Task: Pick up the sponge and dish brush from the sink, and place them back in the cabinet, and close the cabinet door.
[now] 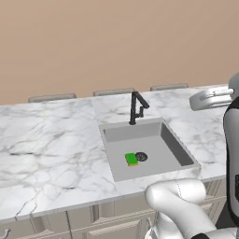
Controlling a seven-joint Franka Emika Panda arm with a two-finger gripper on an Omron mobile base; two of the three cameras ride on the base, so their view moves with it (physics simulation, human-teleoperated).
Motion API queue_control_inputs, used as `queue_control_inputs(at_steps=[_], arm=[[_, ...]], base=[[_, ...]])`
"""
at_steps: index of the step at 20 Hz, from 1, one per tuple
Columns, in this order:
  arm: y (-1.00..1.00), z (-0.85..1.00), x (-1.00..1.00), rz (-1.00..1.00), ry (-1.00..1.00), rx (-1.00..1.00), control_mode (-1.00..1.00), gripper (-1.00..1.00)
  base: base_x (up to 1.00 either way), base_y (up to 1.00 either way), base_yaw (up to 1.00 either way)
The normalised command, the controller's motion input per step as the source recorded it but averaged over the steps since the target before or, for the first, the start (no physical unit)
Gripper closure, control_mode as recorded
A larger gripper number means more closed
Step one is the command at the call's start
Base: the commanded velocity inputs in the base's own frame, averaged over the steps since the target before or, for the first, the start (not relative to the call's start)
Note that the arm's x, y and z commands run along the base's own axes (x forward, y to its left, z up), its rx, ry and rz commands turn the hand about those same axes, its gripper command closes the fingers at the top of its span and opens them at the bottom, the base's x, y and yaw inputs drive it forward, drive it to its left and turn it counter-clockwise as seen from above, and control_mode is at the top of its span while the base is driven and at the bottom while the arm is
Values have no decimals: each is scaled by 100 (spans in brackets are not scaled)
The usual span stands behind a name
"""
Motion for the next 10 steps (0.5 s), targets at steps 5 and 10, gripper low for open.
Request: queue_control_inputs(at_steps=[5, 10], arm=[[16, -2, 25, 0, 10, 0, -100, -100], [16, -3, 32, 0, 14, 0, -100, -100]], base=[[0, 0, 0], [0, 0, 0]])
